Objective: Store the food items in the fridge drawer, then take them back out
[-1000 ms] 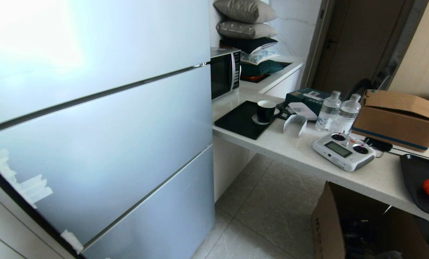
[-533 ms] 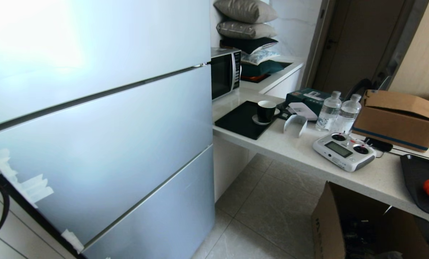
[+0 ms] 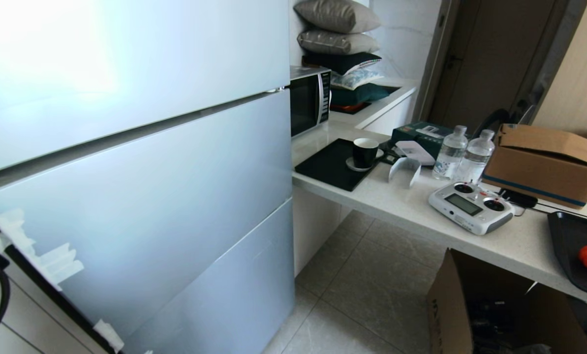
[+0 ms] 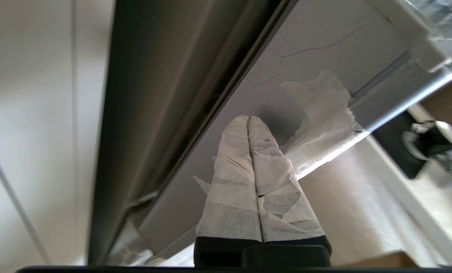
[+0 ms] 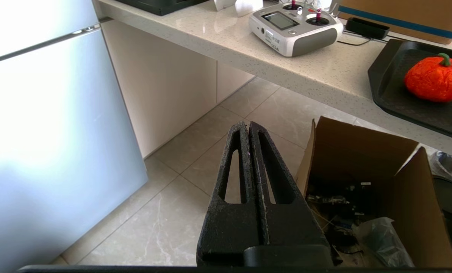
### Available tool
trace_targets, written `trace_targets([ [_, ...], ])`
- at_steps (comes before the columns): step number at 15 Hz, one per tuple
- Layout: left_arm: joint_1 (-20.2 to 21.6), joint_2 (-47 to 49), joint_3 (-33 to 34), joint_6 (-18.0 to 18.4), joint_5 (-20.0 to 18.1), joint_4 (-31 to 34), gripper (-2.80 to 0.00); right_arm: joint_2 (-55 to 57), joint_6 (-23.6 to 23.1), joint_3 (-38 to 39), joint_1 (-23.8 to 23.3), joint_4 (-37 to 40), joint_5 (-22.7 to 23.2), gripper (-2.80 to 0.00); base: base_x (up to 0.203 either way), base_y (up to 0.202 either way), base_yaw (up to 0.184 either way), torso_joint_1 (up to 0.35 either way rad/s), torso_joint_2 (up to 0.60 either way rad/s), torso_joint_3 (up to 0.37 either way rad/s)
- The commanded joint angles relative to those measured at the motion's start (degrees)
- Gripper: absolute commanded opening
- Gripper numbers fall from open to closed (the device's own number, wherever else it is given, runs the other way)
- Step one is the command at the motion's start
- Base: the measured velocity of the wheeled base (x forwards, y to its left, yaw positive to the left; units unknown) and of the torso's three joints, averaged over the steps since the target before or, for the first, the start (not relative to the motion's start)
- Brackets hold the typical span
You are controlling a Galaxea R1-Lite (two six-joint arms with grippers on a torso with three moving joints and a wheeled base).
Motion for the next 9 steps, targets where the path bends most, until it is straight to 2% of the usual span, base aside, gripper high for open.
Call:
trace_targets([
  [1, -0.1, -1.0, 0.6, -0.4, -0.7, -0.1, -2.8, 0.0, 0.0, 0.0, 0.0, 0.0, 0.0, -2.8, 0.0, 0.0, 0.0, 0.0, 0.0, 0.0],
  [6, -0.7, -5.0, 2.8, -0.4, -1.1, 0.2, -2.8, 0.0, 0.0, 0.0, 0.0, 0.0, 0.0, -2.8, 0.0, 0.0, 0.0, 0.0, 0.0, 0.0],
  [9, -3.0, -9.8, 5.4, -0.3, -1.1, 0.5, -2.8, 0.0, 0.0, 0.0, 0.0, 0.0, 0.0, -2.8, 0.0, 0.0, 0.0, 0.0, 0.0, 0.0],
])
